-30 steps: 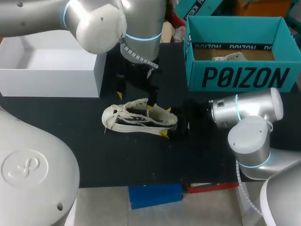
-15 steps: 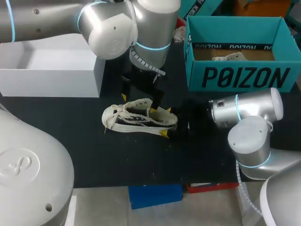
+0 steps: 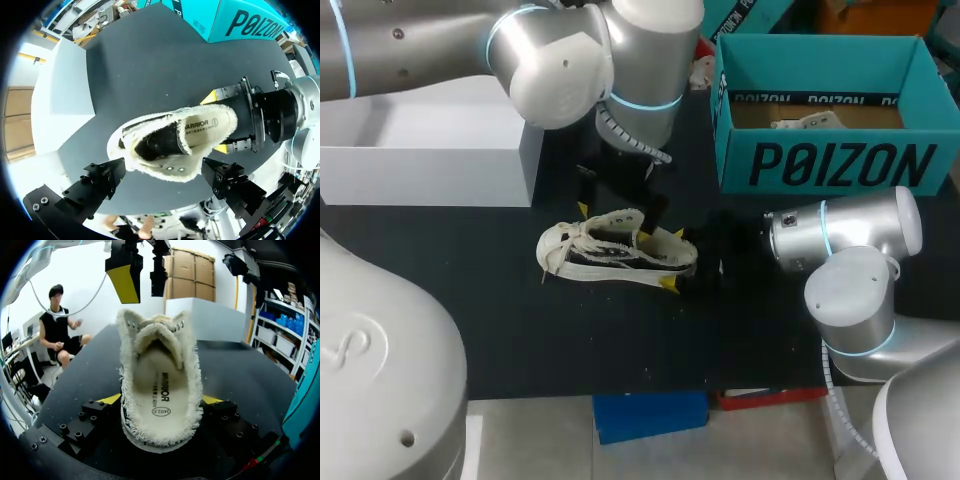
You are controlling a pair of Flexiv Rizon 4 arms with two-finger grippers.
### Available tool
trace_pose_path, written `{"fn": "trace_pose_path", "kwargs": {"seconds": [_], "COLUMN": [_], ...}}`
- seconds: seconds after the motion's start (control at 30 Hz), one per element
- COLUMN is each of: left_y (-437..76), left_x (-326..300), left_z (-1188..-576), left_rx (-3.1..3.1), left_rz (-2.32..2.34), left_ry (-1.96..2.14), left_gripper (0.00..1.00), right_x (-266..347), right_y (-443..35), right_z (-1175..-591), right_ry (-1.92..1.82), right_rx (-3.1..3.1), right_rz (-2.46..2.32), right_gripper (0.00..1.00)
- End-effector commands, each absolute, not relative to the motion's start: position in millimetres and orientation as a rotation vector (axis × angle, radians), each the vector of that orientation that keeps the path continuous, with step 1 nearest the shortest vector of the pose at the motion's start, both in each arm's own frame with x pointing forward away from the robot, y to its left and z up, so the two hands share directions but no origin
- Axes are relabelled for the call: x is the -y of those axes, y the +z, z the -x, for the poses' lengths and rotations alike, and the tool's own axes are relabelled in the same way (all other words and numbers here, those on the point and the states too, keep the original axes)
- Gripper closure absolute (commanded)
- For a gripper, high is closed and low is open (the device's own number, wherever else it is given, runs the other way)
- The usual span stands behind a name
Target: Take the shoe out of the shoebox, open the shoe tongue, remove and reinsert the insole, then place the shoe into the shoebox
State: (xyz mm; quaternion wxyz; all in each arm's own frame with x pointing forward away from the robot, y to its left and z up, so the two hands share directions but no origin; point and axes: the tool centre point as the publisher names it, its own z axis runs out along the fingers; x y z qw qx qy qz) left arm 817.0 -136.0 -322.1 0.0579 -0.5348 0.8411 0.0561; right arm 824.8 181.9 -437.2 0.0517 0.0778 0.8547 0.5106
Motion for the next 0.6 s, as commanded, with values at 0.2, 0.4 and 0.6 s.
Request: {"fn": "trace_pose_path", "kwargs": {"seconds": [0.2,0.4,0.6], "left_y": [-341.1,-351.5,-367.3], "left_x": [136.5,142.9,147.0], "left_z": [-816.7,-820.5,-825.2], "left_rx": [-2.385,-2.355,-2.310], "left_rz": [1.663,1.661,1.683], "left_ry": [0.182,0.260,0.347], "left_gripper": [0.00,0.00,0.00], "right_x": [-184.1,-184.1,-184.1], "right_y": [-439.5,-439.5,-439.5], "right_z": [-824.1,-824.1,-824.1], "right_ry": [1.552,1.552,1.552], "right_rx": [-2.600,-2.600,-2.600], "right_rz": [-0.239,-0.239,-0.239], "right_gripper": [1.00,1.00,1.00]}}
